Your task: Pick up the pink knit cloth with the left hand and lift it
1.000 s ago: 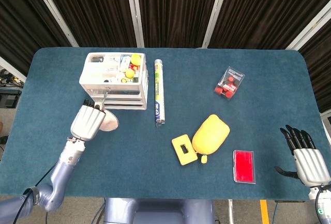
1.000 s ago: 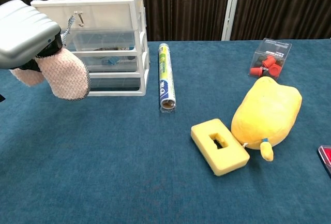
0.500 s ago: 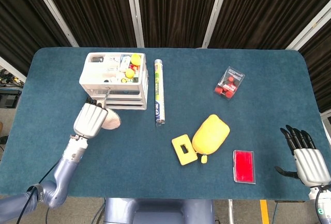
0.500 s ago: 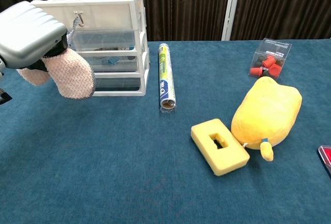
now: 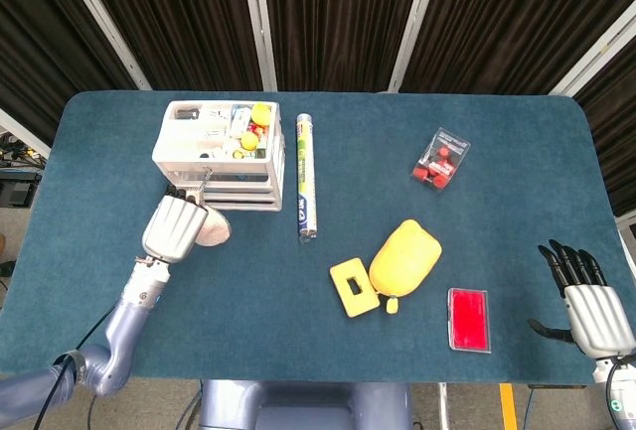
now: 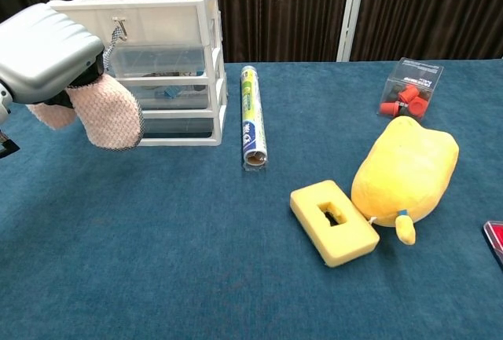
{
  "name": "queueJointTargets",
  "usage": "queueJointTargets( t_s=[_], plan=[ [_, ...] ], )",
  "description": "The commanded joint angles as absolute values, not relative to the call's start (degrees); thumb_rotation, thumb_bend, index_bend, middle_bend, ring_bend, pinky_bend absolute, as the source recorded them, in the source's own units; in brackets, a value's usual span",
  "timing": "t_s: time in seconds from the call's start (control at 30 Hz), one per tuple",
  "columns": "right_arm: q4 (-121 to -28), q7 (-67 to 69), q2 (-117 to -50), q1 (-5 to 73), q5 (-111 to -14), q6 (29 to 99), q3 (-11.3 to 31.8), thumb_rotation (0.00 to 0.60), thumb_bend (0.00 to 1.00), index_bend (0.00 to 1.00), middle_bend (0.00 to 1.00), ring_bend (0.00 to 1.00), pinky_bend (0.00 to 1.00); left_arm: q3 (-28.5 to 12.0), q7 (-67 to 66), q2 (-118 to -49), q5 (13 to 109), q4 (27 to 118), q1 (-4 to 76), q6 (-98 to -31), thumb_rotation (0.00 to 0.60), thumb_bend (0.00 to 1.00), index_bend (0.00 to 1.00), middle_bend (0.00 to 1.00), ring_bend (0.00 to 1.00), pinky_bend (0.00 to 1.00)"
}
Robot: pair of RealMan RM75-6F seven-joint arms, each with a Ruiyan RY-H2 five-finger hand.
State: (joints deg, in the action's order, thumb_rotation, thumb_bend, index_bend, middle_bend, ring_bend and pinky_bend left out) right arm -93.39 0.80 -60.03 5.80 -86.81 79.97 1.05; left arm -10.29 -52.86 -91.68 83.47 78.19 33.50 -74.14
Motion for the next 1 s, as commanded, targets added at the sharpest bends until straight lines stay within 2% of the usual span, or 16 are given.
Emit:
queueJointTargets(
  t_s=[0.03,0.83,0.9,0.97,1.0],
  plan=[
    [-93.4,0.8,-60.0,5.8,-86.8,80.0,1.1,0.600,0.00,0.00,0.00,0.00,0.00,-10.2,-52.8,-91.9,83.3,78.0,33.6,-74.1,0.600,0.63,0.94,0.78,0.68,0.61],
    [-93.5,1.0,-59.9,5.8,-86.8,79.9,1.0,0.600,0.00,0.00,0.00,0.00,0.00,-9.3,-53.1,-93.5,82.1,75.6,34.7,-73.2,0.600,0.63,0.94,0.78,0.68,0.61],
    [-93.5,1.1,-59.9,5.8,-86.8,80.0,1.0,0.600,0.00,0.00,0.00,0.00,0.00,-9.0,-52.9,-93.7,82.3,75.2,34.9,-73.0,0.600,0.60,0.94,0.76,0.67,0.60],
    [-93.5,1.1,-59.9,5.8,-86.8,80.0,1.0,0.600,0.00,0.00,0.00,0.00,0.00,-8.7,-52.4,-93.7,82.8,74.8,35.1,-72.9,0.600,0.50,0.90,0.70,0.63,0.59],
    [-93.5,1.2,-59.9,5.8,-86.8,80.0,1.1,0.600,0.00,0.00,0.00,0.00,0.00,-8.4,-52.0,-93.7,83.2,74.5,35.2,-72.9,0.600,0.42,0.85,0.64,0.58,0.56]
  ],
)
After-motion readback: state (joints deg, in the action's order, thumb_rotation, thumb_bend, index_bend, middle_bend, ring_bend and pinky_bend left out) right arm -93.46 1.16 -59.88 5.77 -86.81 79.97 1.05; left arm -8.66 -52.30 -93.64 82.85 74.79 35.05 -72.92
